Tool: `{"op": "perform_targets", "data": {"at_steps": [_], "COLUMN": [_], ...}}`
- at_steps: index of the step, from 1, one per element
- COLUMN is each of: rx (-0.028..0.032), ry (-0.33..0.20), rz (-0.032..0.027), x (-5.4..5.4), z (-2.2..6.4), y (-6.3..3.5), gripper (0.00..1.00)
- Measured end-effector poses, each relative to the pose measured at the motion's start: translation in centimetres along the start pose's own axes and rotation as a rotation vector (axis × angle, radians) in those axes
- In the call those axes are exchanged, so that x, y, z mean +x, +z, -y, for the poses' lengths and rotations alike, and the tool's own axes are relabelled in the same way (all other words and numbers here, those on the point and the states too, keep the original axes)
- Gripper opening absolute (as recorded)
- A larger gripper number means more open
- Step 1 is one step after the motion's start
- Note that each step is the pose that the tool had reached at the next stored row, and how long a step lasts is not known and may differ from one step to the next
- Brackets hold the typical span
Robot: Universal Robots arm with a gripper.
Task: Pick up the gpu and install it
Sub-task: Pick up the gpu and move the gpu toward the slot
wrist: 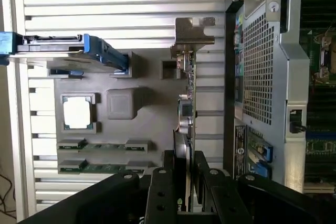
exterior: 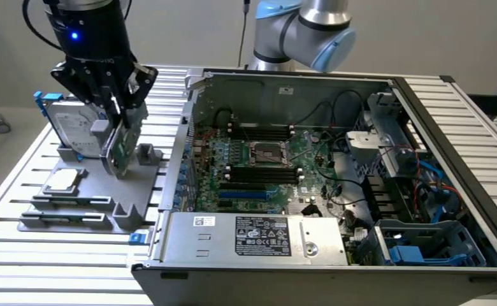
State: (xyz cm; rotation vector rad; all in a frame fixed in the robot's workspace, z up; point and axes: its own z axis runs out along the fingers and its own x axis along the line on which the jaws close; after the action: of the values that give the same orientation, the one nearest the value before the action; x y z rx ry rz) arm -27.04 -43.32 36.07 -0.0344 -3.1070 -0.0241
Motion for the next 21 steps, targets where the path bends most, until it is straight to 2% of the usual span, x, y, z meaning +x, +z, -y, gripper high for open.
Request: {"op": "perform_targets", "data": {"at_steps": [10,15,16,21], "rx": [-0.0017,-0.0035,-0.0048,-0.0108], "ry": [0.0,0.0,0.0,0.0], "rz": [-0.0002,-0.0032,-0.0044,-0.0065], "x": [-4.4,-6.6,-7.1,-9.3], "z": [-0.06,-0.05,-0.05,-0.01], "y": [-4.68,-6.99,-7.28,-7.43], "gripper": [0.26,0.26,0.26,0.26]}}
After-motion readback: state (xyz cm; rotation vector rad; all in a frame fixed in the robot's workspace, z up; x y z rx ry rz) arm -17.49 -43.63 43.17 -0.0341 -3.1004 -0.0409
